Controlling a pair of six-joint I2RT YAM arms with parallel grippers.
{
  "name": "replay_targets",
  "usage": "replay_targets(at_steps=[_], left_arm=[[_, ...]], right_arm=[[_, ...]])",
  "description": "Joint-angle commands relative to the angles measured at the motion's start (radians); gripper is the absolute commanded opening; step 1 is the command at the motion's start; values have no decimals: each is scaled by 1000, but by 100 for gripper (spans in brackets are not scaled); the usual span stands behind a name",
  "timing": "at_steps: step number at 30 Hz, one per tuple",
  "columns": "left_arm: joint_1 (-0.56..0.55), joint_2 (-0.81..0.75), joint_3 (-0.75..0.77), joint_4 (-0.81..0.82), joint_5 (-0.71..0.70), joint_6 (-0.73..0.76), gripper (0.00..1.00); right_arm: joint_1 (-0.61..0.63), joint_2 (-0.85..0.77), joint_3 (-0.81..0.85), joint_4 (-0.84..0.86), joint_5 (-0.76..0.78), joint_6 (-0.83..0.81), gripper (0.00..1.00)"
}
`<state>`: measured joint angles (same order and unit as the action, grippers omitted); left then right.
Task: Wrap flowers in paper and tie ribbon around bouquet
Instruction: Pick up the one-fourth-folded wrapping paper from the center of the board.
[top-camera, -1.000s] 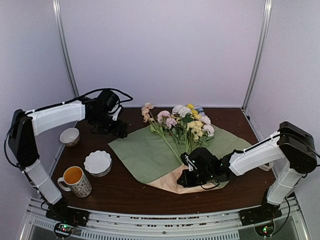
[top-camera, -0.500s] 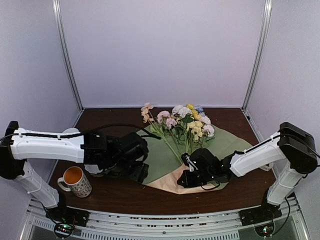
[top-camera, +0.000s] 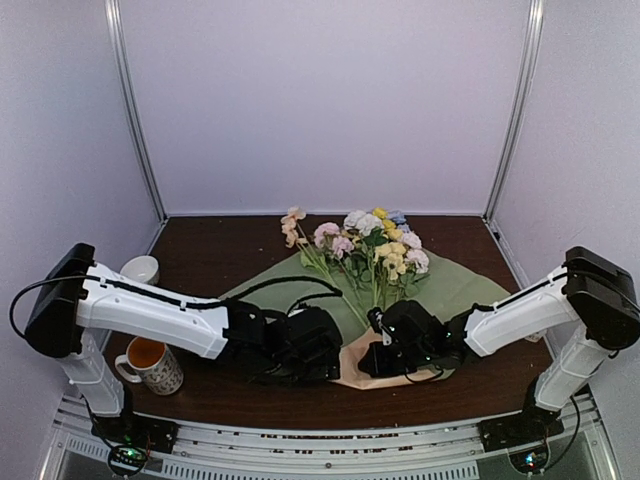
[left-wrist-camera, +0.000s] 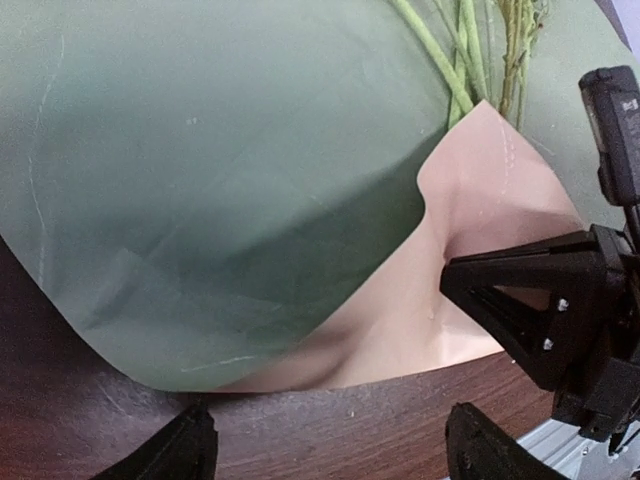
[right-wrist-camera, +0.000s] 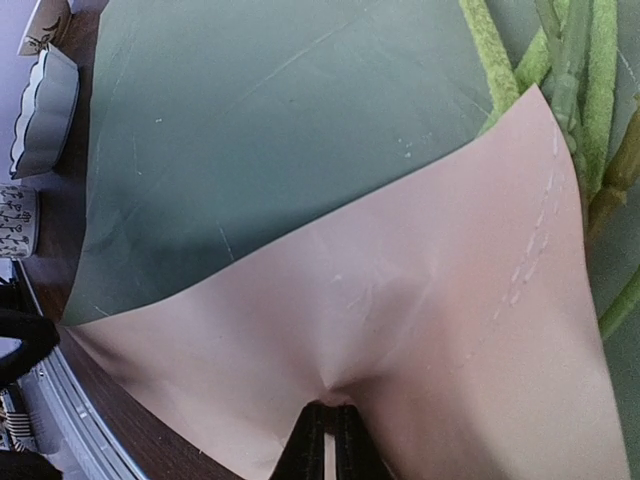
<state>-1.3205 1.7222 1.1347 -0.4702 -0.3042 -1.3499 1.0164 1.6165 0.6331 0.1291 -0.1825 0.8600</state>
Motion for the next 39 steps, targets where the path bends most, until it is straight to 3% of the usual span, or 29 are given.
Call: replay_targets(at_steps=[1, 6, 10, 21, 23, 30, 39], left_arm=[[-52, 33, -18, 81, -56, -237, 82], [-94, 30, -67, 74, -130, -423, 83], [-94, 22, -162, 193, -180, -502, 82], [-75, 77, -211, 403, -203, -458, 82], [-65, 94, -198, 382, -186, -466, 80], [-56, 111, -171, 195, -186, -573, 60], [-33, 128, -174, 184, -200, -535, 35]], right_arm=[[11, -9, -15, -66, 40, -1, 8], [21, -14, -10, -65, 35, -7, 8], [25, -19, -9, -67, 30, -14, 8], [30, -40, -3, -77, 23, -31, 8], [31, -41, 1, -81, 23, -33, 8], [31, -41, 2, -84, 27, -30, 8], [31, -31, 10, -81, 15, -36, 8]])
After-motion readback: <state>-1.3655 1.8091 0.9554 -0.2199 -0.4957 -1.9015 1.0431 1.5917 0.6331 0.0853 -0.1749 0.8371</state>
